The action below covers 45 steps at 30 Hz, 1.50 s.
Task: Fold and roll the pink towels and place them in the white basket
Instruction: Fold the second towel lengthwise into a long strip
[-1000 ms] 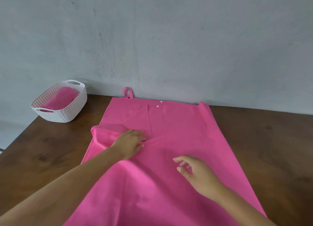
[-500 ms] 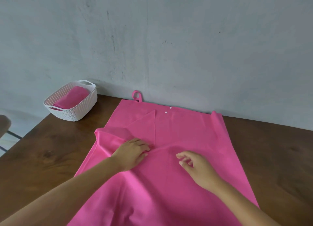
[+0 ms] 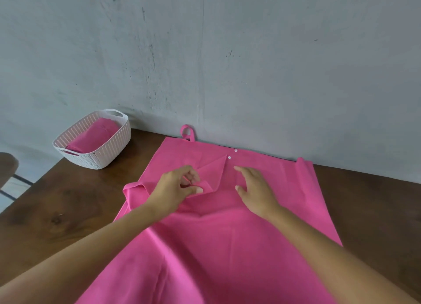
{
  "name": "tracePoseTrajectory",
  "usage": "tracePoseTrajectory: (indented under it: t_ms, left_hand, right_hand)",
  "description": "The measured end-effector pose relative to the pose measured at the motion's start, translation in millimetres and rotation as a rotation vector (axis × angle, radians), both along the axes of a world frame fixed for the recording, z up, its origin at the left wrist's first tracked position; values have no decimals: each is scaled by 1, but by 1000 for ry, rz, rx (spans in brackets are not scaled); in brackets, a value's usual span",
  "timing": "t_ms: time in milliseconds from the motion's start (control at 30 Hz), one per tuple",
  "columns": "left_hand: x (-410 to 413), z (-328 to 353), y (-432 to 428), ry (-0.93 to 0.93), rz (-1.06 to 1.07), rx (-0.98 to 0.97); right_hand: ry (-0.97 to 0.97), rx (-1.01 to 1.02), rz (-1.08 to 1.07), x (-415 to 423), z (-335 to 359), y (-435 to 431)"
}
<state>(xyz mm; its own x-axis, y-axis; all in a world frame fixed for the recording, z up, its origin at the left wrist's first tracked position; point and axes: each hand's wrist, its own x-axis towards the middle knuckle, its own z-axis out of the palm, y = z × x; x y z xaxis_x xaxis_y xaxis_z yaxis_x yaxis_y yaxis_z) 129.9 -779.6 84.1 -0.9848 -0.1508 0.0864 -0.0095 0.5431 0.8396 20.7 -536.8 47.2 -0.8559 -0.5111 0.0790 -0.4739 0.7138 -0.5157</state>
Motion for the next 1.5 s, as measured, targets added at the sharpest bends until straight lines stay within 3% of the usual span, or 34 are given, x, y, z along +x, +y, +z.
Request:
tracePoseTrajectory:
  t_ms: [267,567,833,967,1200,1500]
  left_hand:
    - [-31,23,-69,-146,-78,91]
    - [-80,27,-129,-19,8,-80]
    - [-104,43,-140,38,-109,29]
    - [-113,29,-152,48,-12,33]
    - [-150,-34,-168,-112,294,-166]
    - [-177,-57,-162,-159,354,-203]
  right_hand:
    - [48,221,31,-72,-3,-28]
    - [-14,257,74,-97,-7,-60]
    - [-23,263,49,-122,-14,-84]
    - [25,254,22,-130,-19,-75]
    - [14,345,8,-132,-20,-57]
    - [33,470,-66,-130,-10,-5]
